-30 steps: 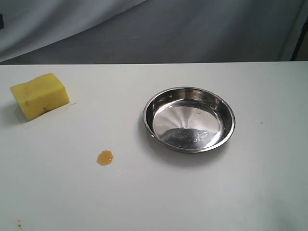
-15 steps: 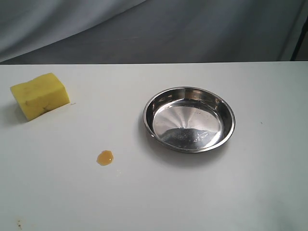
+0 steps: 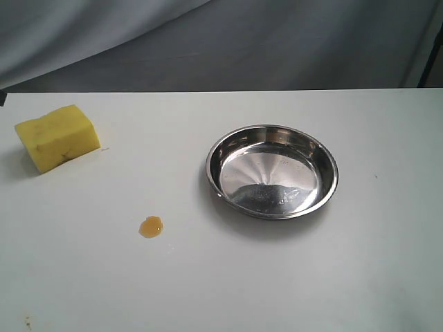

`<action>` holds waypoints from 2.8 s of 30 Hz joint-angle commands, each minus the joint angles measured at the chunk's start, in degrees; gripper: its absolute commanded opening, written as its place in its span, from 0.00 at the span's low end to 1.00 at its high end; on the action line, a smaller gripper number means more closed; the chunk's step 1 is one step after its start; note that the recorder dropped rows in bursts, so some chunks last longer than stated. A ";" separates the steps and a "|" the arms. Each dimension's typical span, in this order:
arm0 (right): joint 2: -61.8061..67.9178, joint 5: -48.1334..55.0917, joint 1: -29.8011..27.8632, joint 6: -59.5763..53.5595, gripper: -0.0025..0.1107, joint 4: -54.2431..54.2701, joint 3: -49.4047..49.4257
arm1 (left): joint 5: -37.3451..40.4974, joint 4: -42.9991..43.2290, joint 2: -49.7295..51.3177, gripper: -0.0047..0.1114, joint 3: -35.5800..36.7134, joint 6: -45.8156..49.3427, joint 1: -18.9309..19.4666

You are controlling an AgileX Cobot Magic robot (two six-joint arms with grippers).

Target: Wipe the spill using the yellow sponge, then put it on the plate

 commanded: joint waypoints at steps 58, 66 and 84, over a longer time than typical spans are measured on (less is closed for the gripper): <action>0.20 -0.47 -0.20 0.03 0.02 0.29 0.22 | -15.78 -18.76 14.10 0.94 -0.66 7.87 -2.70; 0.20 -0.47 -0.20 0.03 0.02 0.29 0.22 | -8.03 -26.22 19.93 0.94 -5.85 7.50 -3.91; 0.20 -0.47 -0.20 0.03 0.02 0.29 0.22 | -9.13 -25.79 22.36 0.46 -6.43 8.02 -3.91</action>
